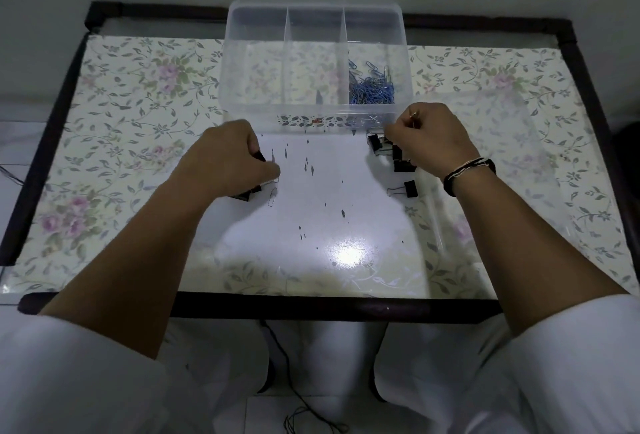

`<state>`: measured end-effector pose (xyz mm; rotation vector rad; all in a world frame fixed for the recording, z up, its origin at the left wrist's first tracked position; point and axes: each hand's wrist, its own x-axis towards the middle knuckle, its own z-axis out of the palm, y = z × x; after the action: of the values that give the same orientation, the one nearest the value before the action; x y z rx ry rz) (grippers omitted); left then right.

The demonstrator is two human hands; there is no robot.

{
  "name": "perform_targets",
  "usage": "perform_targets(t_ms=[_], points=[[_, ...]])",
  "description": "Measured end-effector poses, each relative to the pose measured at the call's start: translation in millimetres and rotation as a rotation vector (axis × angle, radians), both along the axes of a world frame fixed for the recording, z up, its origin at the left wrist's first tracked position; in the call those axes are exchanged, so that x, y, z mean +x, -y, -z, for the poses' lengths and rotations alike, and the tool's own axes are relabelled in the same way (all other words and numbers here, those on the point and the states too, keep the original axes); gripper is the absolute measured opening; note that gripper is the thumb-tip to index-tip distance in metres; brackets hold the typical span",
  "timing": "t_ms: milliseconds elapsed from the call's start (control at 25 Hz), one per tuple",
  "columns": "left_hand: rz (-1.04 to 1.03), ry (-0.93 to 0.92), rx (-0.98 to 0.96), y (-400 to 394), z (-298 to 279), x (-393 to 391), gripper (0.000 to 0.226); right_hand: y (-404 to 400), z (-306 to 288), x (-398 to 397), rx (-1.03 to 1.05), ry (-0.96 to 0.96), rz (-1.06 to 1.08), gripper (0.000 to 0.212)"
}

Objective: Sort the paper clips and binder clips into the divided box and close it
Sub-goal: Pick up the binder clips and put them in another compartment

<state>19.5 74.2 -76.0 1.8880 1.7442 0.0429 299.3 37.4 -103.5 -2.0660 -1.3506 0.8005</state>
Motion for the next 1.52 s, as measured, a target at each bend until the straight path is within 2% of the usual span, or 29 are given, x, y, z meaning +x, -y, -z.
perform_targets(t_ms=[120, 160, 240, 360, 400, 520, 600, 760, 840, 920, 960, 1040, 1160, 1320, 1360, 1520], points=[[-0.262, 0.452, -0.166, -5.2, -15.2, -1.3, 0.016, 2.4, -1.2, 1.2, 0.025, 0.217, -0.15, 0.012], [-0.36, 0.561, -0.24, -7.0, -17.8, 0.2, 0.01, 3.2, 1.8, -0.6, 0.03, 0.272, -0.206, 0.017], [-0.509, 0.651, -0.352, -9.1, -19.4, 3.1, 0.016, 3.5, 9.5, -5.2, 0.013, 0.391, -0.288, 0.032], [-0.486, 0.543, -0.313, -14.6, -15.9, 2.4, 0.015, 1.8, 17.0, -10.8, -0.056, 0.516, -0.352, 0.037], [-0.406, 0.433, -0.252, -16.4, -13.1, -1.3, 0.015, 1.8, 17.7, -13.0, -0.068, 0.528, -0.354, 0.035], [-0.103, 0.043, -0.109, -18.0, -5.4, -11.9, 0.035, 1.4, 16.8, -16.8, -0.021, 0.465, -0.347, 0.02], [0.034, -0.058, -0.067, -19.1, -0.4, -17.0, 0.039, -1.4, 9.3, -19.9, 0.012, 0.21, -0.296, 0.013], [0.142, -0.137, -0.014, -15.7, 7.4, -18.1, 0.039, -2.6, -10.7, -22.9, -0.105, -0.729, -0.048, 0.012], [0.226, -0.18, -0.011, -13.3, 12.6, -13.8, 0.037, -0.4, -14.5, -16.8, -0.239, -1.102, 0.047, 0.015], [0.292, -0.226, -0.019, -12.6, 17.3, -10.2, 0.033, 1.2, -16.9, -8.7, -0.299, -1.337, 0.074, 0.029], [0.309, -0.244, -0.016, -12.7, 19.1, -9.1, 0.032, 1.6, -18.9, -5.2, -0.303, -1.37, 0.063, 0.031], [0.316, -0.274, 0.003, -13.2, 21.4, -7.7, 0.033, -0.4, -20.5, -0.8, -0.283, -1.254, 0.048, 0.023], [0.311, -0.327, 0.037, -12.6, 22.4, -5.3, 0.032, -1.6, -19.5, 8.2, -0.173, -0.839, 0.054, 0.021], [0.311, -0.397, 0.069, -11.6, 21.2, -1.1, 0.035, 2.4, -10.5, 25.2, -0.085, 0.118, -0.13, 0.023], [0.311, -0.398, 0.072, -10.9, 20.1, -0.6, 0.033, 2.3, -8.6, 26.4, -0.105, 0.263, -0.181, 0.022], [0.304, -0.374, 0.087, -8.6, 16.9, -0.2, 0.025, 0.6, -2.6, 21.4, -0.241, 0.477, -0.3, 0.036]])
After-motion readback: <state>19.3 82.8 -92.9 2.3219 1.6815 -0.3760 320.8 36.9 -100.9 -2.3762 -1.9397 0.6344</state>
